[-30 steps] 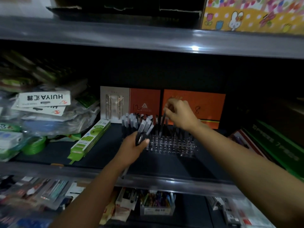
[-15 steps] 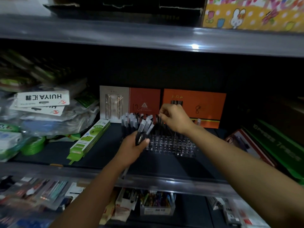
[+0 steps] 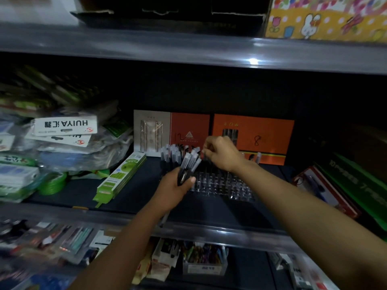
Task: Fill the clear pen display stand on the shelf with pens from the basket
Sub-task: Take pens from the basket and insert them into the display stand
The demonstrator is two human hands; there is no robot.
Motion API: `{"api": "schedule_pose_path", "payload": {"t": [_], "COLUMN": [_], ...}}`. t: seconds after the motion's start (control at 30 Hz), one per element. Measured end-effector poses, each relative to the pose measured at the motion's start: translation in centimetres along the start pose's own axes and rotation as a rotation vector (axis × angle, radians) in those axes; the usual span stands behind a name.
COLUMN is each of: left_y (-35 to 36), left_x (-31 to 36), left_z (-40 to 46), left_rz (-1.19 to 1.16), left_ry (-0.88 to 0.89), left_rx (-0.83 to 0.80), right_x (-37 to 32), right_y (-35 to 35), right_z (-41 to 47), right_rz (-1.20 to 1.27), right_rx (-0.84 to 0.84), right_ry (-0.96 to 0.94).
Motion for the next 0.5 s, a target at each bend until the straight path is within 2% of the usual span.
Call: {"api": "schedule_pose_path", "payload": {"t": [0.4,0.5], "left_y": [0.1,0.2], "left_x": [0.4,0.6], "left_z": [-0.4,-0.5], "left_rz": [-0.02,-0.064], "left_ry": [-0.019,-0.029], "left_rx": [-0.019,-0.016], "right_x": [0.6,0.4], "right_y": [0.3,-1.0], "right_z": [-0.1,-0.4], "right_rz": [-0.079,-0.035], "right_rx": [-0.006,0.018], "right_ry": [-0.014,-0.035]}}
Point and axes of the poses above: each hand's wrist, its own z-axis towards the middle knuckle, its own y-axis out of the palm, x = y × z, the point moved 8 cm from there along z, towards the middle knuckle, and after that the axes turned 10 degrees about -z, right-handed, at the moved point
